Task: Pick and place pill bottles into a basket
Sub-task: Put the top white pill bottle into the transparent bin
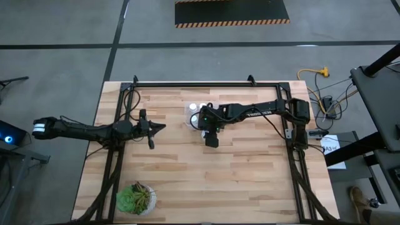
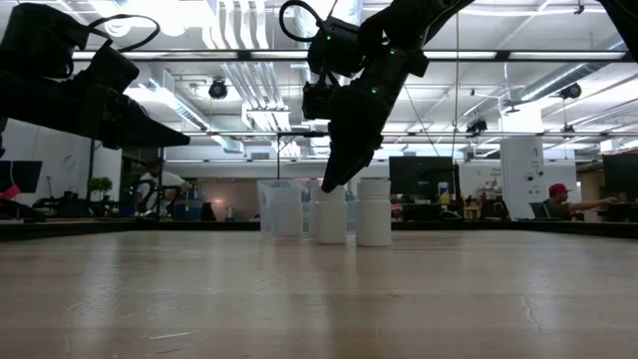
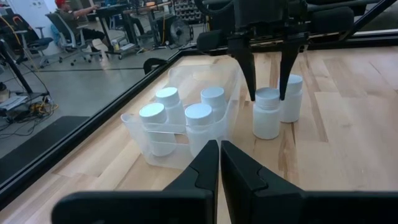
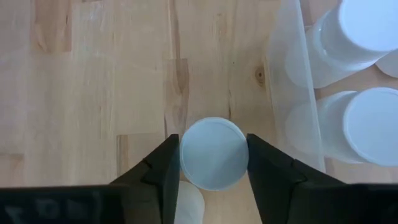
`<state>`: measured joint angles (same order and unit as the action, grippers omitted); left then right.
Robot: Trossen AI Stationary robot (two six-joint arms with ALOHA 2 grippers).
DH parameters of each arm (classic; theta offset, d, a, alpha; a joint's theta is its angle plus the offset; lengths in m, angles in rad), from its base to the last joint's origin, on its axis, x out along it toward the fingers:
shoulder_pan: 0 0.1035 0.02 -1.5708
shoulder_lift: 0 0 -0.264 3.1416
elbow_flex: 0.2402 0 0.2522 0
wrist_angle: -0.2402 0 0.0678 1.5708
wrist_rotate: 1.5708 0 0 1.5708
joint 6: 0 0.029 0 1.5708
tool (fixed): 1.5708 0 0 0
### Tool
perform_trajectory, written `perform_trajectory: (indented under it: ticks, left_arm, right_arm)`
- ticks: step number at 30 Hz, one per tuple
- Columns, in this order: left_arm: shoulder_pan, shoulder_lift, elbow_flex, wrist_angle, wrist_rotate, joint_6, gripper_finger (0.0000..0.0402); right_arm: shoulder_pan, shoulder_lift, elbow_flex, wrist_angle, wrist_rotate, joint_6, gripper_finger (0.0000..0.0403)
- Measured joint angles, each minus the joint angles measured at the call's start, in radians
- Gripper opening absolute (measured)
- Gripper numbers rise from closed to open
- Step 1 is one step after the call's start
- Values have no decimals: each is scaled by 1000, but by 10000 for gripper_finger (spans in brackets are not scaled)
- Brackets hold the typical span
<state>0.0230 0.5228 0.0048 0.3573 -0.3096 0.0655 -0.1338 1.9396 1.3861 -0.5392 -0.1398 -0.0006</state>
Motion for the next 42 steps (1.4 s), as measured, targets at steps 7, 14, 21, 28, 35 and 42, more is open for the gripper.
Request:
perform_trajectory:
  ticks: [7,14,21,28,35,42]
  left_arm:
    - [0,0,0,0,0,-3,0]
    - [0,0,0,0,0,-2,0]
    - [0,0,0,-1,2,-2,0]
    - [0,0,0,-1,16,-2,0]
    - [0,0,0,-1,18,-2,0]
    - [0,0,0,-1,18,-2,0]
  right_arm:
    - [16,0,21,-40,-23,2,138]
    - [31,-1,128,-131,-27,2,138]
    - [14,-12,277,-249,-17,-17,138]
    - [-49,-16,420,-373,42,-45,138]
    - [-158,-16,427,-406,42,-60,138]
    - [-262,-15,399,-406,33,-86,138]
